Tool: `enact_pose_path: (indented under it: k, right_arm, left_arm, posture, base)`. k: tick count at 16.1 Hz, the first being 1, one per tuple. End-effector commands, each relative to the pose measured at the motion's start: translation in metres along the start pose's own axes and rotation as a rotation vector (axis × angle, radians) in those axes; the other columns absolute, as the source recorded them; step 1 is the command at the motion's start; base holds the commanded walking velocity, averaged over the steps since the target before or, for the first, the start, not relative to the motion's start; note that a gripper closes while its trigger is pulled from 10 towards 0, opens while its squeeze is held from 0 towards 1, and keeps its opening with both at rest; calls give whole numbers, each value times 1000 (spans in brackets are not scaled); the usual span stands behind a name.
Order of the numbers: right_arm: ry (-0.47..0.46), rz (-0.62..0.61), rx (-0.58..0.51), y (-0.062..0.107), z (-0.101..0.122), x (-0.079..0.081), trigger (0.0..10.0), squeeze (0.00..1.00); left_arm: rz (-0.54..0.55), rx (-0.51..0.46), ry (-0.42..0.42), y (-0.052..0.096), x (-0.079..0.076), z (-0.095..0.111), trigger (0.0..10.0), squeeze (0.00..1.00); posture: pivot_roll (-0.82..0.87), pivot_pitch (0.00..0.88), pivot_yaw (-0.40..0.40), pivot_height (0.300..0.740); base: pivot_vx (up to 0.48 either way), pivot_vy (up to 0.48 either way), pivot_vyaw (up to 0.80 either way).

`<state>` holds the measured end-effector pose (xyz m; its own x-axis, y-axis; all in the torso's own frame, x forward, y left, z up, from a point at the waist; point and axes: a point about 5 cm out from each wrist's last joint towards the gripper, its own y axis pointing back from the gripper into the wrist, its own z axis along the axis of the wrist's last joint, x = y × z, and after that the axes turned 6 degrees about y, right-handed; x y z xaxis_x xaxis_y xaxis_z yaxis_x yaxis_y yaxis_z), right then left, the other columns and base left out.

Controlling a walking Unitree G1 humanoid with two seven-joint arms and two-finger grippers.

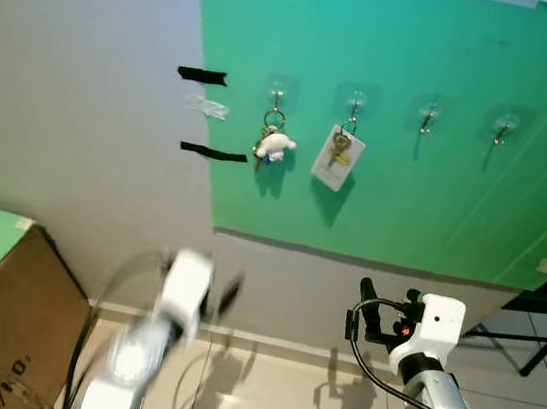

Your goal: Hang keys on a hook

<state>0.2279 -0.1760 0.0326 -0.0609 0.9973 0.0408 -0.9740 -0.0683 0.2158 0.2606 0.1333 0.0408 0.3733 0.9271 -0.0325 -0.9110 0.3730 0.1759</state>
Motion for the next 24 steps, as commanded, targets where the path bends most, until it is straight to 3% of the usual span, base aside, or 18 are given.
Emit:
enact_pose_path:
  k: [1, 4, 9, 17, 24]
  right_arm:
    - [-3, -64, -21, 2, 0, -10, 10000, 0]
    - [-1, -116, -37, 6, 1, -21, 10000, 0]
    - [24, -80, -48, 1, 1, -20, 10000, 0]
    - [13, -40, -56, -11, 8, -8, 10000, 0]
    - [-5, -58, -46, -9, 9, -8, 10000, 0]
  left_arm:
    - [10, -12, 12, -6, 3, 1, 10000, 0]
    - [-18, 6, 33, -17, -2, -1, 10000, 0]
    - [-58, -11, 34, -34, -10, 8, 10000, 0]
    - [-92, -79, 5, -42, -17, 27, 10000, 0]
    - [-124, -93, -5, -44, -21, 30, 10000, 0]
  posture:
    - [-117, 0, 24, 740]
    - [-183, 0, 51, 740]
    - [-200, 0, 44, 740]
    - [-171, 0, 33, 740]
    - [-181, 0, 40, 740]
  base:
    - [0, 0, 0]
    - [0, 0, 0]
    - [0, 0, 0]
    - [0, 0, 0]
    - [0, -444, 0]
